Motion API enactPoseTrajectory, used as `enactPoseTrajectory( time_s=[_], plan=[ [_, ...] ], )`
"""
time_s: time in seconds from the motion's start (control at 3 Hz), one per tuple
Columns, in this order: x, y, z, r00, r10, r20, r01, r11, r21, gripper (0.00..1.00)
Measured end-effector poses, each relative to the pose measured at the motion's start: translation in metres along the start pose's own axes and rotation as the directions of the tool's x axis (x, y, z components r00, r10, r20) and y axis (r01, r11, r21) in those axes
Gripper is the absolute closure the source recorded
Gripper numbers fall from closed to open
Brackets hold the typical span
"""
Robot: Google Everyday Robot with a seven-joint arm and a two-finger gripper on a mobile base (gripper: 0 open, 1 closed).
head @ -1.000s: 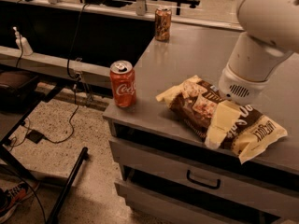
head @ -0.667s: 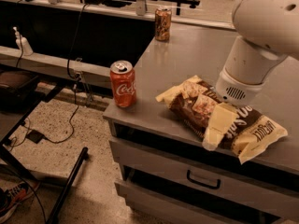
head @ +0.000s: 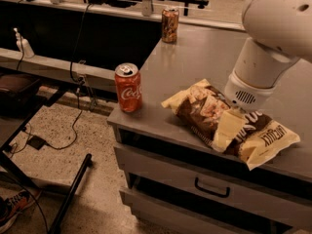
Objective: Move brown chip bag near orange can
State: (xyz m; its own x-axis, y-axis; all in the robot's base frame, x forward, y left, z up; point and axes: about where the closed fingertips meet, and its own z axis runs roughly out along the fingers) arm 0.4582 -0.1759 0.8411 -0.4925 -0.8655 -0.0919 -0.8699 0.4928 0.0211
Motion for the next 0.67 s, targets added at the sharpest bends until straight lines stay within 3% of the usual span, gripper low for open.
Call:
enactPoseTrajectory(
  time_s=[0.33,0.67],
  plan=[
    [-0.0008,-0.0001,0.0,1.0,-0.001,0.003,0.001,1.0,0.004,0.61],
    [-0.0012,-0.0001,-0.0016,1.0,-0.001,0.004,0.001,1.0,0.005,0.84]
  ],
)
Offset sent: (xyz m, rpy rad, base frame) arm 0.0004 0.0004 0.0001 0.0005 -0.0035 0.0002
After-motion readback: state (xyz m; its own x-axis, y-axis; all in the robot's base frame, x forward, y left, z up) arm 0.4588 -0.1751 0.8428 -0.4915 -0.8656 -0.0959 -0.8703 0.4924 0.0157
